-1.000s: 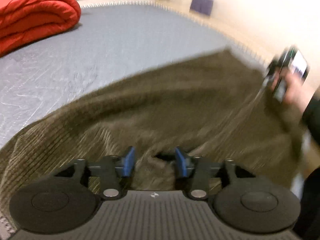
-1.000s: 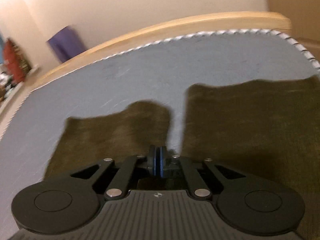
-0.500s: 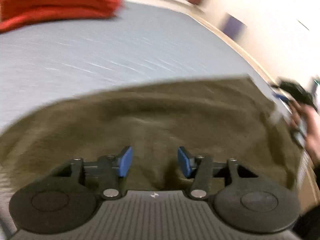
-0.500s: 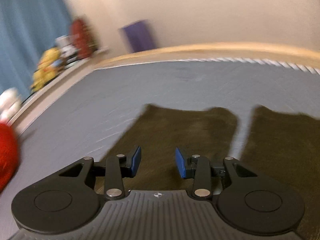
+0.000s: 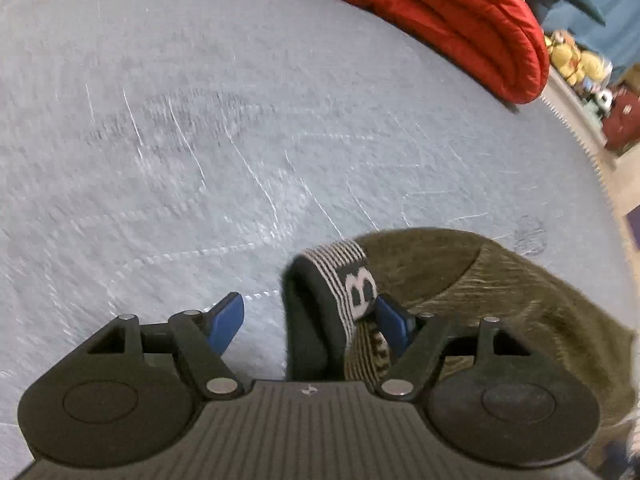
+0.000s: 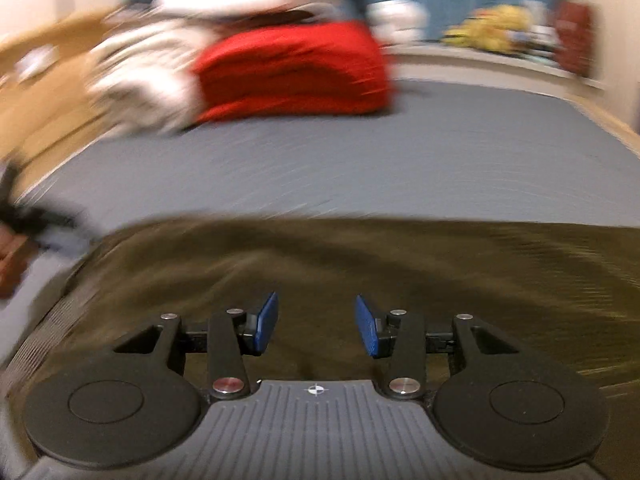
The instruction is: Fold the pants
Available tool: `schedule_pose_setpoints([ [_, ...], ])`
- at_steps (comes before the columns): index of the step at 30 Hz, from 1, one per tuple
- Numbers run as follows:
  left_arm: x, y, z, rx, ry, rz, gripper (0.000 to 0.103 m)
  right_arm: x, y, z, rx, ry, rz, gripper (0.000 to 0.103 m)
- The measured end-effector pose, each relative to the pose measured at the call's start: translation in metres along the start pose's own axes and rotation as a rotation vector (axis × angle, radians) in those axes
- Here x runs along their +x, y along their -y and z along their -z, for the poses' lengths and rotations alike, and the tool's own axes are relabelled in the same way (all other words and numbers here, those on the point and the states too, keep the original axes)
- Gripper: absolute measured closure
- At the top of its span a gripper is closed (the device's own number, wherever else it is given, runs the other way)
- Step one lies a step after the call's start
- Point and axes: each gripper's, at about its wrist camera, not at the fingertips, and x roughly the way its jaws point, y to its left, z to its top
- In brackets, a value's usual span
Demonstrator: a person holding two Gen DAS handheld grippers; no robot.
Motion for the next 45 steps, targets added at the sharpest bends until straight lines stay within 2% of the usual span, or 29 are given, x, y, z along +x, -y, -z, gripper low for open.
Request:
schedule_pose_setpoints([
  [1, 0.000, 0.000, -0.001, 0.014, 0.009, 0.017, 0.025, 0.001, -0.022, 0.006, -0.050, -0.014, -0.034, 0.058],
  [2, 0.000, 0.002, -0.001, 0.041, 0.009, 0.035, 0.030, 0.001, -0.043, 0.012, -0.093, -0.031, -0.070, 0.058],
  [4, 0.000, 0.002, -0.003, 0.073, 0.004, 0.085, 0.047, -0.002, -0.091, 0.022, -0.193, -0.061, -0.144, 0.058],
  [5, 0.000, 0.003, 0.000, 0.077, 0.012, 0.086, 0.055, -0.005, -0.109, 0.026, -0.234, -0.059, -0.170, 0.058],
  [7, 0.001, 0.000, 0.006, 0.092, 0.021, 0.094, 0.059, -0.010, -0.147, 0.037, -0.318, -0.068, -0.245, 0.058],
  [9, -0.003, -0.004, 0.006, 0.088, 0.021, 0.113, 0.060, -0.014, -0.180, 0.046, -0.392, -0.064, -0.304, 0.057],
  [12, -0.004, -0.012, 0.004, 0.054, 0.015, 0.136, 0.053, -0.015, -0.220, 0.058, -0.482, -0.066, -0.365, 0.054],
  [14, -0.002, -0.018, 0.004, 0.044, 0.010, 0.153, 0.044, -0.017, -0.238, 0.066, -0.534, -0.070, -0.378, 0.051],
  [16, 0.002, -0.021, 0.004, 0.047, 0.006, 0.172, 0.043, -0.012, -0.256, 0.071, -0.588, -0.075, -0.385, 0.046],
  [17, 0.003, -0.022, 0.005, 0.049, 0.012, 0.179, 0.043, -0.009, -0.263, 0.074, -0.616, -0.079, -0.376, 0.040],
  [18, 0.004, -0.022, 0.005, 0.052, 0.023, 0.185, 0.043, -0.004, -0.267, 0.080, -0.647, -0.090, -0.354, 0.038],
  [19, 0.005, -0.022, 0.006, 0.060, 0.032, 0.190, 0.045, 0.003, -0.273, 0.084, -0.683, -0.108, -0.317, 0.041],
  [20, 0.006, -0.020, 0.007, 0.076, 0.038, 0.191, 0.056, 0.004, -0.271, 0.083, -0.679, -0.108, -0.320, 0.043],
  [21, 0.006, -0.018, 0.008, 0.100, 0.041, 0.188, 0.058, 0.005, -0.272, 0.080, -0.658, -0.112, -0.341, 0.050],
  [23, 0.002, -0.019, 0.006, 0.111, 0.048, 0.191, 0.074, 0.006, -0.279, 0.074, -0.678, -0.108, -0.321, 0.086],
  [25, -0.011, -0.021, 0.001, 0.114, 0.089, 0.203, 0.076, 0.004, -0.284, 0.068, -0.704, -0.103, -0.343, 0.091],
  [27, -0.028, -0.019, -0.002, 0.177, 0.148, 0.179, 0.077, -0.004, -0.292, 0.067, -0.743, -0.063, -0.365, 0.092],
  [29, -0.036, -0.022, -0.005, 0.194, 0.150, 0.150, 0.077, -0.013, -0.305, 0.060, -0.749, -0.019, -0.398, 0.093],
  [31, -0.036, -0.031, -0.006, 0.174, 0.138, 0.123, 0.077, -0.012, -0.315, 0.055, -0.738, -0.013, -0.422, 0.093],
  [33, -0.034, -0.034, -0.004, 0.164, 0.140, 0.111, 0.076, -0.011, -0.325, 0.057, -0.761, -0.009, -0.413, 0.093],
  [36, -0.034, -0.021, 0.000, 0.206, 0.143, 0.059, 0.067, -0.005, -0.331, 0.062, -0.743, -0.034, -0.355, 0.092],
  [37, -0.038, -0.016, 0.001, 0.219, 0.149, 0.031, 0.066, 0.000, -0.331, 0.060, -0.734, -0.066, -0.345, 0.087],
  [39, -0.051, -0.010, 0.003, 0.250, 0.187, -0.013, 0.049, -0.004, -0.328, 0.056, -0.715, -0.093, -0.343, 0.081],
  [40, -0.060, -0.006, 0.004, 0.260, 0.215, -0.026, 0.042, -0.013, -0.324, 0.053, -0.702, -0.074, -0.353, 0.068],
  [41, -0.070, -0.002, 0.005, 0.274, 0.240, -0.026, 0.042, -0.018, -0.320, 0.047, -0.687, -0.057, -0.359, 0.056],
  [43, -0.084, 0.007, 0.011, 0.306, 0.256, 0.012, 0.042, -0.028, -0.303, 0.036, -0.645, -0.038, -0.362, 0.051],
  [45, -0.091, 0.021, 0.025, 0.364, 0.233, 0.069, 0.042, -0.033, -0.281, 0.025, -0.586, -0.040, -0.347, 0.049],
])
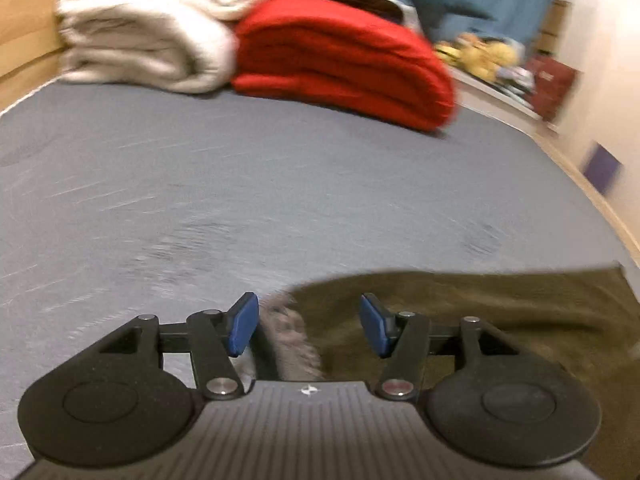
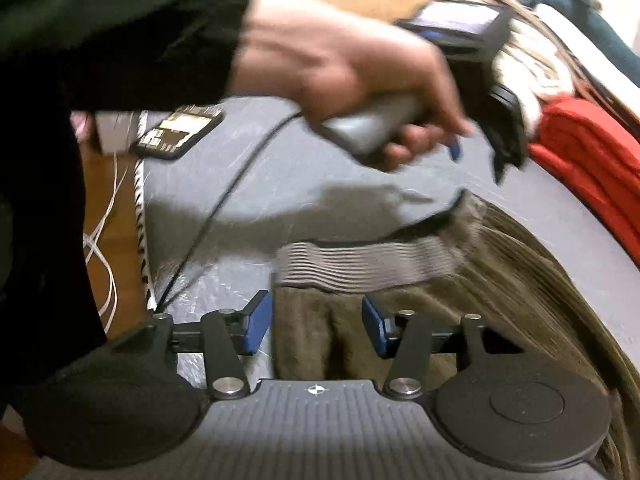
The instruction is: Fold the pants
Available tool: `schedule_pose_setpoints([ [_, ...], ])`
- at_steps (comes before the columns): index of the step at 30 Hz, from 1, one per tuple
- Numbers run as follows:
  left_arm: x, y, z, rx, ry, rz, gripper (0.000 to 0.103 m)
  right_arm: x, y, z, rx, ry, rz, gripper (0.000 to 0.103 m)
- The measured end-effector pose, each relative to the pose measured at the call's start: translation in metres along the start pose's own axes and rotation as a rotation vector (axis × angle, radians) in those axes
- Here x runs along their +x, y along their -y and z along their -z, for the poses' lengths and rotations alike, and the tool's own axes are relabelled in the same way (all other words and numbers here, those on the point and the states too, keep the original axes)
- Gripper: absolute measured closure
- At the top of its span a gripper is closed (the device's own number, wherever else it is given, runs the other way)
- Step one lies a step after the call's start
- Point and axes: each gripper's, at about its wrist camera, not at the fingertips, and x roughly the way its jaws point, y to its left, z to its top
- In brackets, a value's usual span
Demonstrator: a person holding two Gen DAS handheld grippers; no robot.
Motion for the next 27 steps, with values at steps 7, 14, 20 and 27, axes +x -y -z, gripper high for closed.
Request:
schedule_pose_setpoints([
  [7, 0.015, 0.073, 0.063, 0.324, -0.185, 0.069, 0.069, -0.044, 0.060, 0.063, 0.047, -0.098, 0.181, 0.047],
  [14, 0.012, 0.096, 0.083, 0.340, -0.261, -0.118, 0.069, -0.045, 0.077, 0.113, 0.122, -0.235, 0.212, 0.043],
  [20, 0.012, 0.114, 0.108, 0.400, -0.316, -0.022, 0.064, -0.052, 0.071, 0.127, 0.164, -0.269, 0.213, 0.043],
  [27, -0.048, 0.132, 0.084, 0.357, -0.268, -0.003, 0.050, -0.115, 0.079, 0.097, 0.199, -0.079, 0.307, 0.043],
])
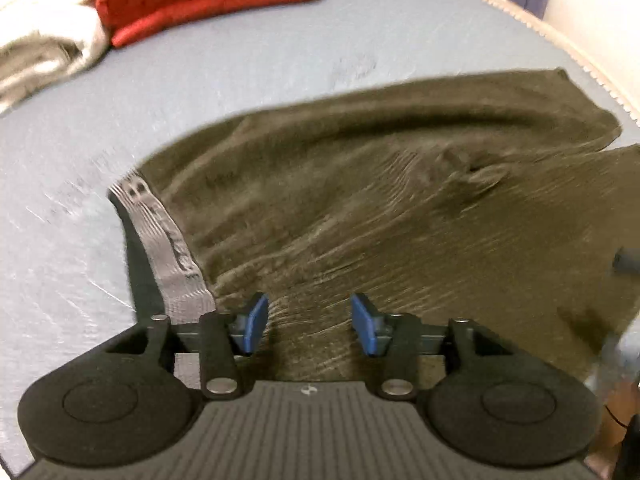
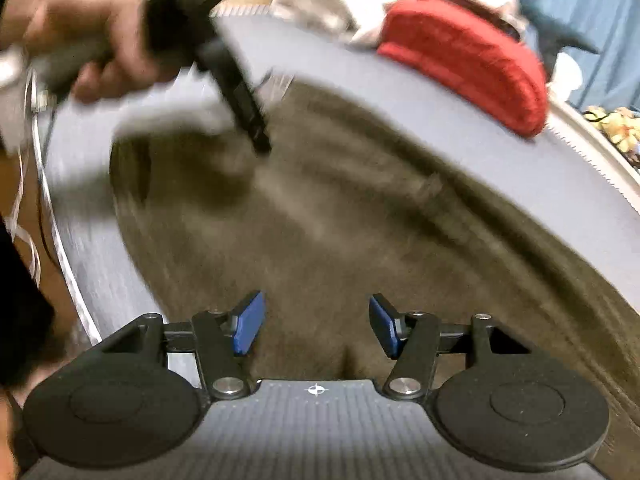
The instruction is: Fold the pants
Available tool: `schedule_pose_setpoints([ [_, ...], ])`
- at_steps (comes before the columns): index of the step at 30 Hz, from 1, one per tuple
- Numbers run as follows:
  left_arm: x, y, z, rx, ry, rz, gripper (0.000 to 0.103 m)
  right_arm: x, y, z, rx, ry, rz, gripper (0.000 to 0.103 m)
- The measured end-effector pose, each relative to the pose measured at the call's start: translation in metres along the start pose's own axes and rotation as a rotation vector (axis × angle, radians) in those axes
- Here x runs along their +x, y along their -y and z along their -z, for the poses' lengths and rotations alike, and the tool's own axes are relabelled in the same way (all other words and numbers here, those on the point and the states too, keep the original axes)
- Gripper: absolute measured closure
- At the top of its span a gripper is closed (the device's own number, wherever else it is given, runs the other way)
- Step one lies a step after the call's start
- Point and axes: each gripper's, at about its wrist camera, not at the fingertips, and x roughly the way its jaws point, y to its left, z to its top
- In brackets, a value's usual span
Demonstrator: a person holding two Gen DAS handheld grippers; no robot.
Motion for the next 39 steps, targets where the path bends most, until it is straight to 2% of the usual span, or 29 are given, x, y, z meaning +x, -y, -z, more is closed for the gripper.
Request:
schedule_pose_setpoints([
  [1, -0.014, 0.001, 0.001, 0.016, 0.033, 0.006, 0.048, -0.015, 0.009, -0.007, 0.022, 0.047, 0.033, 0.042],
  [4, -0.051, 0.003, 0.004, 0.063, 0.141, -0.028, 0.025, -0.058, 0.042, -0.021, 0.130, 0.146, 0.093, 0.040],
  [6, -0.073, 0.010, 0.007, 0.106, 0.225, -0.040, 0.024, -0.084, 0.060, -0.028, 0.183, 0.203, 0.134, 0.039],
  [8, -0.085, 0.011, 0.010, 0.107, 0.309, -0.022, 0.023, -0.109, 0.076, -0.032, 0.233, 0.256, 0.169, 0.034],
  [10, -0.081, 0.004, 0.016, 0.016, 0.326, 0.009, 0.023, -0.120, 0.092, -0.034, 0.264, 0.292, 0.197, 0.032],
  [11, -0.072, -0.001, 0.015, -0.035, 0.294, 0.043, 0.024, -0.128, 0.099, -0.036, 0.282, 0.312, 0.224, 0.031],
  [12, -0.063, -0.006, 0.014, -0.067, 0.258, 0.065, 0.027, -0.131, 0.107, -0.035, 0.299, 0.320, 0.242, 0.031],
  [13, -0.059, -0.008, 0.012, -0.075, 0.238, 0.057, 0.038, -0.132, 0.115, -0.033, 0.320, 0.324, 0.257, 0.030],
  [14, -0.054, -0.011, 0.011, -0.072, 0.226, 0.030, 0.055, -0.133, 0.122, -0.033, 0.343, 0.327, 0.275, 0.030],
  [15, -0.051, -0.015, 0.009, -0.069, 0.215, 0.006, 0.066, -0.133, 0.128, -0.032, 0.364, 0.331, 0.294, 0.030],
  [16, -0.049, -0.019, 0.007, -0.076, 0.207, -0.005, 0.085, -0.132, 0.135, -0.028, 0.382, 0.338, 0.306, 0.030],
  [17, -0.048, -0.025, 0.006, -0.098, 0.201, -0.008, 0.092, -0.127, 0.141, -0.023, 0.400, 0.349, 0.314, 0.030],
  [20, -0.042, -0.049, -0.003, -0.180, 0.184, -0.005, 0.095, -0.114, 0.158, -0.006, 0.452, 0.322, 0.336, 0.032],
  [24, -0.027, -0.076, -0.032, -0.180, 0.199, -0.024, 0.095, -0.104, 0.182, 0.007, 0.556, 0.278, 0.335, 0.039],
  [28, -0.001, -0.098, -0.064, -0.226, 0.277, -0.006, 0.094, -0.093, 0.198, 0.022, 0.711, 0.242, 0.258, 0.039],
  [30, 0.022, -0.107, -0.072, -0.248, 0.270, 0.003, 0.093, -0.085, 0.200, 0.027, 0.748, 0.212, 0.232, 0.039],
  [33, 0.056, -0.119, -0.082, -0.259, 0.255, -0.029, 0.092, -0.082, 0.196, 0.029, 0.735, 0.194, 0.220, 0.039],
  [34, 0.065, -0.124, -0.084, -0.279, 0.247, -0.027, 0.089, -0.085, 0.193, 0.030, 0.725, 0.192, 0.220, 0.039],
  [36, 0.083, -0.132, -0.088, -0.322, 0.246, -0.026, 0.077, -0.084, 0.190, 0.030, 0.703, 0.191, 0.218, 0.039],
  [38, 0.099, -0.136, -0.092, -0.345, 0.250, -0.037, 0.033, -0.084, 0.190, 0.029, 0.689, 0.194, 0.218, 0.039],
  [39, 0.107, -0.136, -0.095, -0.327, 0.233, -0.057, 0.025, -0.086, 0.190, 0.031, 0.686, 0.195, 0.220, 0.039],
])
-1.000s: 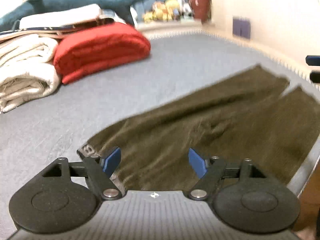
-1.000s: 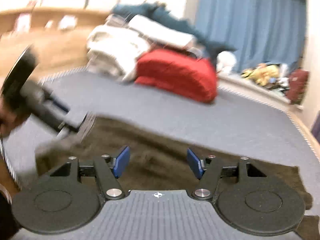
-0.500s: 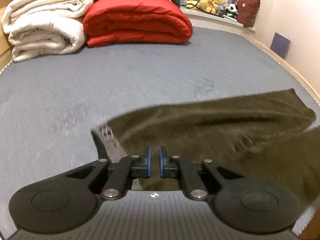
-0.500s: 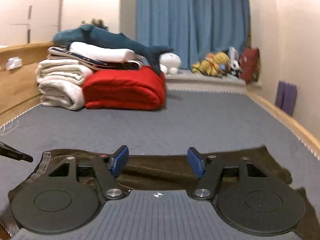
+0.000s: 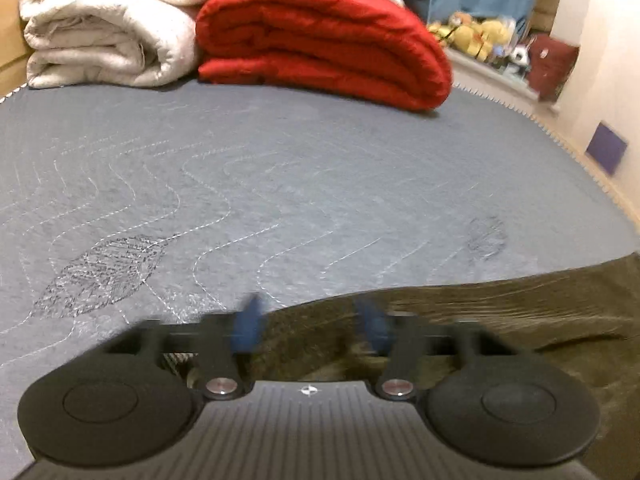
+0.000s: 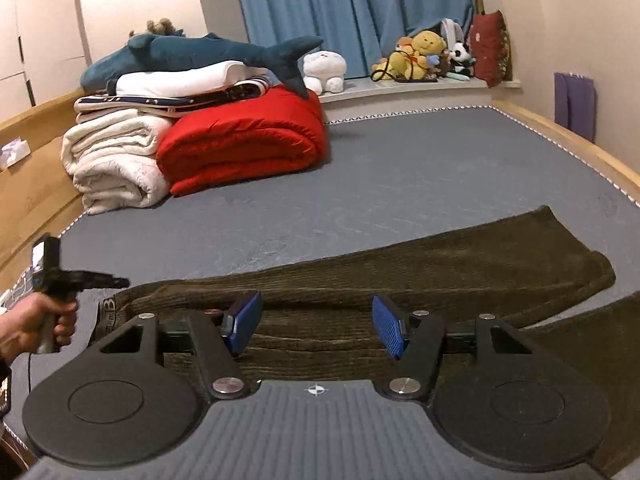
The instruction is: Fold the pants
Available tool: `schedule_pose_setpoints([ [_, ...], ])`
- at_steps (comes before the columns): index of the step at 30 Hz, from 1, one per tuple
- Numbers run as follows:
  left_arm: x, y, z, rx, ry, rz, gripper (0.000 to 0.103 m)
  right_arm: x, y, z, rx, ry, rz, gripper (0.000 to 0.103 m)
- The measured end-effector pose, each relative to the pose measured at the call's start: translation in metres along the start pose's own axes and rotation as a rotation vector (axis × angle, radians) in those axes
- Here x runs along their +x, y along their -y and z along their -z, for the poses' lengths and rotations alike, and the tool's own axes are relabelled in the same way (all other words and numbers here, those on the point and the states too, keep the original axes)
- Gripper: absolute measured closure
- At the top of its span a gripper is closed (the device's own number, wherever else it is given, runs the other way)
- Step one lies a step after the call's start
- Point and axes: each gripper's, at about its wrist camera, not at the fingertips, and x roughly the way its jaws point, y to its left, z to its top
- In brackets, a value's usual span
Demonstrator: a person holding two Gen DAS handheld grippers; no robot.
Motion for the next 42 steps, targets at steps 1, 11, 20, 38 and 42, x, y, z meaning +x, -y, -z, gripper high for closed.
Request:
schedule_pose_setpoints([
  [1, 0.007, 0.001, 0.000, 0.022, -0.003, -0.016, 0.021, 0.001, 0.001, 0.000, -0.004, 0.002, 0.003, 0.039],
  [11, 0.039, 0.002, 0.010, 0.215, -0.043, 0.053, 0.061, 0.022, 0.034, 0.004, 0.115, -0.055, 0.078, 0.039],
  [20, -0.048, 0.045, 0.021, 0.535, 0.112, 0.016, 0.093, 0.030, 0.061, 0.013, 0.124, -0.086, 0.246, 0.039],
  [38, -0.222, 0.057, 0.184, 0.824, -0.014, 0.329, 0.097, 0.079, 0.152, 0.069, 0.584, -0.088, 0.331, 0.066],
  [42, -0.224, 0.055, 0.157, 0.599, 0.093, 0.427, 0.095, 0.088, 0.163, 0.073, 0.618, -0.061, 0.312, 0.066],
])
